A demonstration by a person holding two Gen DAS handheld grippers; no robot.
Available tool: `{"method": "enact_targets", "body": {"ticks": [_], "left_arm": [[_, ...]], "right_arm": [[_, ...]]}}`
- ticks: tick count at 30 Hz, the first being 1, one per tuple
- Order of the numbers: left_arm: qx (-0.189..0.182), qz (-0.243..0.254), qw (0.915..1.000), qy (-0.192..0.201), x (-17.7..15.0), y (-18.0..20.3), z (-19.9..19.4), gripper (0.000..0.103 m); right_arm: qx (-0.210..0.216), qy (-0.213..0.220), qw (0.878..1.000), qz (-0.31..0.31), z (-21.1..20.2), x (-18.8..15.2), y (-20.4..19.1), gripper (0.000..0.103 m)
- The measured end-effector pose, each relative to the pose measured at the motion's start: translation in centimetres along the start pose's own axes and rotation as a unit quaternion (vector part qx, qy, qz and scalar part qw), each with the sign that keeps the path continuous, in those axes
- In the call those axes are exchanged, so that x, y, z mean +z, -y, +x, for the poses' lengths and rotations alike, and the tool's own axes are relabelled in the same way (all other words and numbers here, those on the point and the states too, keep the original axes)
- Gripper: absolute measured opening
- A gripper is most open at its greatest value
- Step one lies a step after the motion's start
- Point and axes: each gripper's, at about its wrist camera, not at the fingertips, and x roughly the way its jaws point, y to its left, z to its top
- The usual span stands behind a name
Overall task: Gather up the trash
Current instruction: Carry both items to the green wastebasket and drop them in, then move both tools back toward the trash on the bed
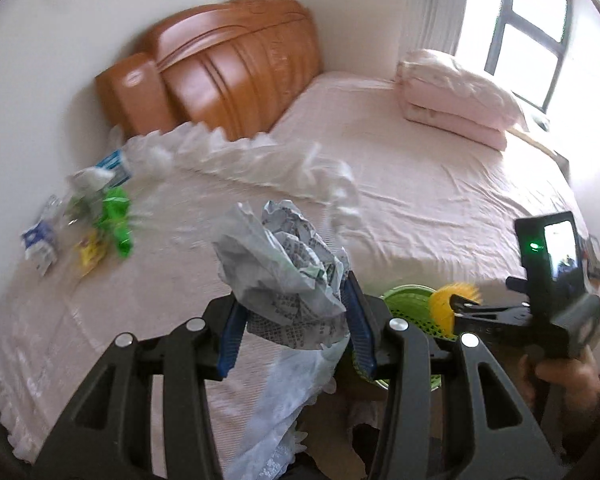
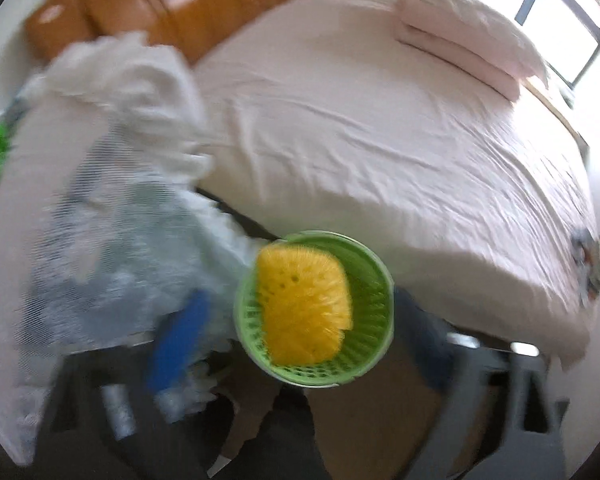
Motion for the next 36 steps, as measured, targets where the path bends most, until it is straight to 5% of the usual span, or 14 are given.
{"method": "enact_targets", "body": {"ticks": [12,22,24,26,28,36], "left_arm": [[-0.056,0.075,0.9954,-0.023,1.3,9.7,2.0,0.045],[-0.128,0.107,0.9837,-0.069,2.4,17.1,6.4,0.046],[-0.14,0.12,0.9799,-0.077,2.5,18.4,7.1,0.061],[-0.14,0.136,0.9785,-0.069,2.5,19.8,7.2,0.088],[-0.144,0.146,0.9769,-0.06,2.6,20.6,6.9,0.095],[-0.159,0.173,0.9715,-0.029,3.2,21.8,5.3,0.095]], "right_arm": [[-0.019,0.036,0.999,0.03,-1.4,1.8,7.2,0.101],[-0.062,0.061,0.994,0.071,-3.7,1.7,14.6,0.101],[-0.072,0.063,0.992,0.086,-4.0,1.3,16.3,0.101],[-0.077,0.063,0.99,0.098,-4.2,1.0,17.5,0.101],[-0.081,0.063,0.989,0.108,-4.4,0.7,18.5,0.101],[-0.081,0.056,0.988,0.12,-4.2,0.3,19.6,0.101]]}}
